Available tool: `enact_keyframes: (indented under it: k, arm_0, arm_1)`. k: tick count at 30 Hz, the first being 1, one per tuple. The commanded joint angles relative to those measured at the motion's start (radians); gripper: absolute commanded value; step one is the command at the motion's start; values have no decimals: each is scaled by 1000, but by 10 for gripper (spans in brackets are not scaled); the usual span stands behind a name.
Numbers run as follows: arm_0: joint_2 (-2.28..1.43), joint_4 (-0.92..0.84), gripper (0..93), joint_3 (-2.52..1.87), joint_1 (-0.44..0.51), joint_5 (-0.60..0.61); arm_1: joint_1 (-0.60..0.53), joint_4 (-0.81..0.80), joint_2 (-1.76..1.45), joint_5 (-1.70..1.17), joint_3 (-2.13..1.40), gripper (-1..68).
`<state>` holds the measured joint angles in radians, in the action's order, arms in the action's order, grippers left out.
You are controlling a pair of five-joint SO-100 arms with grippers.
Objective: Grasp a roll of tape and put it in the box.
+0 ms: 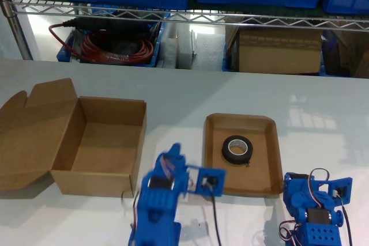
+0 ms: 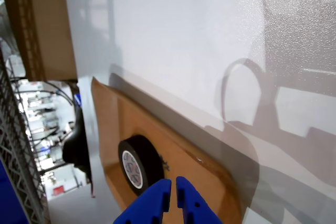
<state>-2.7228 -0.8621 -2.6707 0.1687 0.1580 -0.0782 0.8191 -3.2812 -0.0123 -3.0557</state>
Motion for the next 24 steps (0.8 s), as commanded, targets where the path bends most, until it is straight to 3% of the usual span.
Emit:
enact_keyframes:
  k: [1, 4, 8, 24]
  arm_0:
    - [661, -186, 324, 666, 140, 80]
    - [965, -360, 312, 1052, 239, 129]
    - [1212, -385, 271, 1308, 314, 170]
    - [1549, -443, 240, 1525, 357, 83]
  arm_1:
    - [-3, -5, -6, 3, -14, 3]
    - [-3, -5, -6, 3, -14, 3]
    - [-3, -5, -6, 3, -14, 3]
    - [-3, -5, -6, 3, -14, 3]
